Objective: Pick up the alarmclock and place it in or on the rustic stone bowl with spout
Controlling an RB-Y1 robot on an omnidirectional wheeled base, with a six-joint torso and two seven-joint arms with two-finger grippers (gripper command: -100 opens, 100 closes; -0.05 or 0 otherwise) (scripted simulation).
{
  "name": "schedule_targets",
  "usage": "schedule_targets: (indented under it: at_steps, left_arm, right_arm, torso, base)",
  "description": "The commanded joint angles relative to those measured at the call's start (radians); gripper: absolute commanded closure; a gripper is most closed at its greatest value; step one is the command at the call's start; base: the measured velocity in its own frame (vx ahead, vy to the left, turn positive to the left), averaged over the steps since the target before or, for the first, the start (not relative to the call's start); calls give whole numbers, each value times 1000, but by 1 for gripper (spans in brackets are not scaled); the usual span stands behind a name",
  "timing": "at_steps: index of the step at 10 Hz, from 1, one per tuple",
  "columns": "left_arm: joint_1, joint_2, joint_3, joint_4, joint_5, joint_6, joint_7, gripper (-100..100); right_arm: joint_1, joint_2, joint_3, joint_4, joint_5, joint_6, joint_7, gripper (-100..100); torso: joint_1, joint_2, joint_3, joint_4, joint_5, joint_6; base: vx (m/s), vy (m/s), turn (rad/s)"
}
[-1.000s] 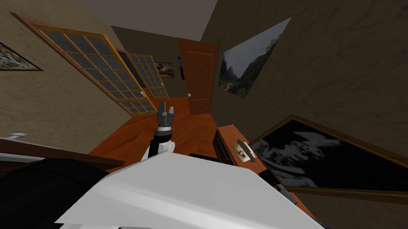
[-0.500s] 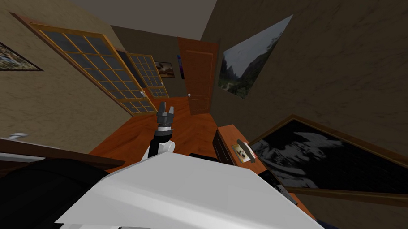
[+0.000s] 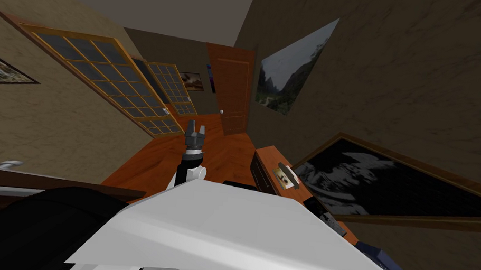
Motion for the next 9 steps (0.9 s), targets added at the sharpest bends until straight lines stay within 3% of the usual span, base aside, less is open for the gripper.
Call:
schedule_targets:
  at_steps: [1,5,6,7,9]
  left_arm:
    - [0,0,0,0,0,0,0,0]
    - [0,0,0,0,0,0,0,0]
    - [0,0,0,0,0,0,0,0]
    - [0,0,0,0,0,0,0,0]
    - [0,0,0,0,0,0,0,0]
  right_arm:
    - [-1,-44,-20,0,-10,-37,-6,-100]
    - [5,-113,-51,-10,-28,-83,-19,-100]
    - [15,-105,-52,-8,-33,-77,-9,-100]
    - [18,-109,-54,-12,-36,-76,-13,0]
    - [18,-108,-54,-12,-35,-76,-13,0]
  torso:
    - [0,0,0,0,0,0]
    - [0,0,0,0,0,0]
    - [0,-1,0,0,0,0]
    - [0,-1,-1,0,0,0]
    - [-1,-2,-1,0,-1,0]
  base:
    - [-54,11,-91]
    - [-36,14,-60]
    - [-14,6,-9]
    - [0,0,0]
    - [0,0,0]
